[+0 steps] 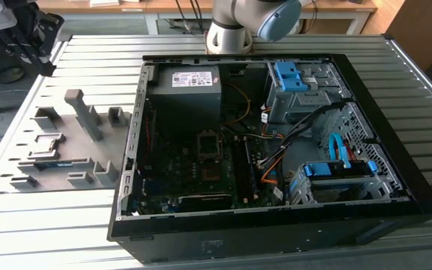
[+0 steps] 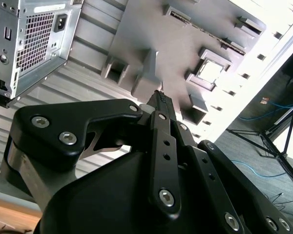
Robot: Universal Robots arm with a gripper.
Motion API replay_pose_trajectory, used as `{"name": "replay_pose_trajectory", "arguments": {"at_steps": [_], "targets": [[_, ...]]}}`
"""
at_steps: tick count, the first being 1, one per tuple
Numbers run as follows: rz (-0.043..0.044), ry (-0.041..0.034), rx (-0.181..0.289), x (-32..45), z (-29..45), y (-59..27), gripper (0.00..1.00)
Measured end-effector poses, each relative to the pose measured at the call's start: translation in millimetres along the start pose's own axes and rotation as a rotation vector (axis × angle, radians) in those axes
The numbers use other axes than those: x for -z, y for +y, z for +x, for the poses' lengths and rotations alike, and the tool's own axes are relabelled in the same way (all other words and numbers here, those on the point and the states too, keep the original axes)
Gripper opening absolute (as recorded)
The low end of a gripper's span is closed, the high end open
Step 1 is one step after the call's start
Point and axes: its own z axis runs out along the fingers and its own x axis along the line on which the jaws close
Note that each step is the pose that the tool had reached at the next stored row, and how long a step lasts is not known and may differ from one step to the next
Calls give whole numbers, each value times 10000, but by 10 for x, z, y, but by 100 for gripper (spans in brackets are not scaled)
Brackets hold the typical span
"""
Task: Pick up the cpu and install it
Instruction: 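Reach for the cpu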
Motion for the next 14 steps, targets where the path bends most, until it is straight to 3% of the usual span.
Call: {"name": "replay_pose_trajectory", "arguments": {"at_steps": [8,14], "targets": [[-1,-1,0,-69,147,-14,10],[-1,-1,1,-113,192,-20,10]]}}
